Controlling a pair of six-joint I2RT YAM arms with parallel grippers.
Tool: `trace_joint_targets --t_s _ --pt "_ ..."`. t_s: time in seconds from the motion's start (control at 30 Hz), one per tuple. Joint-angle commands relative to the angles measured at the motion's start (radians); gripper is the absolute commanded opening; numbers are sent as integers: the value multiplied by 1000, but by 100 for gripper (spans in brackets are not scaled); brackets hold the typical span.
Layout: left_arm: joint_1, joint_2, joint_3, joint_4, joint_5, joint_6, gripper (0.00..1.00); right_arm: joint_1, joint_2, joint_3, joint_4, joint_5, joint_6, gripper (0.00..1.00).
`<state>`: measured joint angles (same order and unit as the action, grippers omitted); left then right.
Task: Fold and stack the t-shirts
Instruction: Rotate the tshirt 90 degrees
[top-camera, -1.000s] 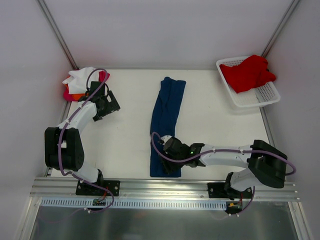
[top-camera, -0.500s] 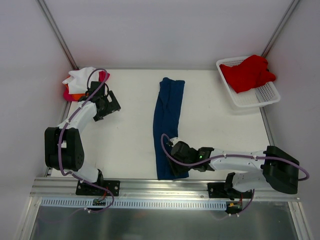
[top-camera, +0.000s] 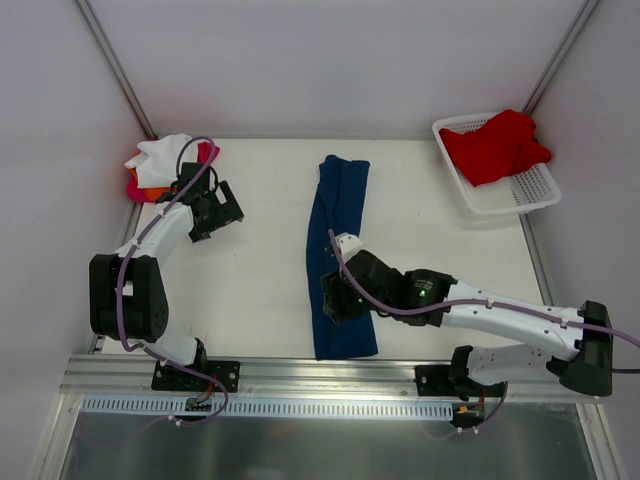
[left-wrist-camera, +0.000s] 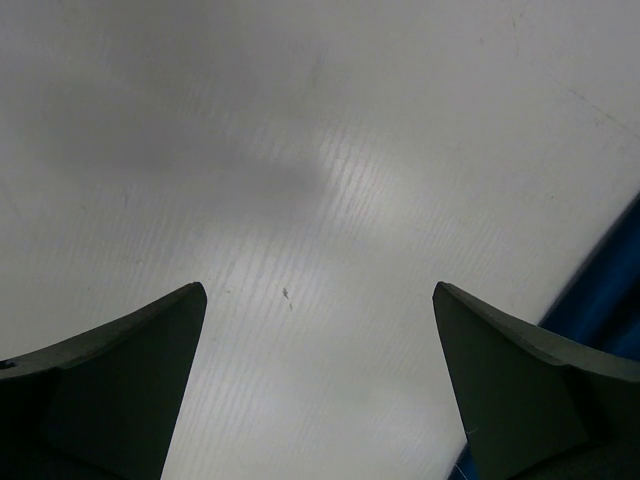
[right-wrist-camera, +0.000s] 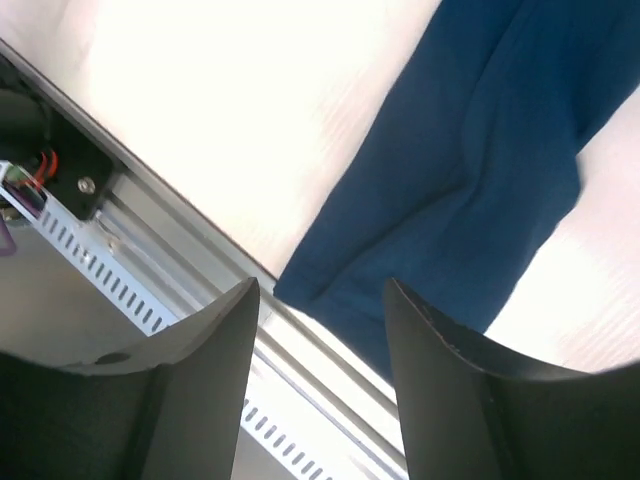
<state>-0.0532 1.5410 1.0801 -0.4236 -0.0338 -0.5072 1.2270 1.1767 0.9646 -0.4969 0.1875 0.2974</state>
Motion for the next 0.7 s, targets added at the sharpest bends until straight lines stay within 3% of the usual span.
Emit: trace_joint_targets --t_s 0.0,0.17,0.4,0.67 --pt "-28 10 29 23 31 15 99 -55 1 107 -80 104 -99 57" --pt "-121 62 66 25 31 7 98 -213 109 183 -59 50 -167 57" --pt "-312 160 175 26 14 -27 98 -507 335 264 52 -141 -225 56" --pt "-384 289 349 46 17 -34 98 -681 541 442 83 -267 -218 54"
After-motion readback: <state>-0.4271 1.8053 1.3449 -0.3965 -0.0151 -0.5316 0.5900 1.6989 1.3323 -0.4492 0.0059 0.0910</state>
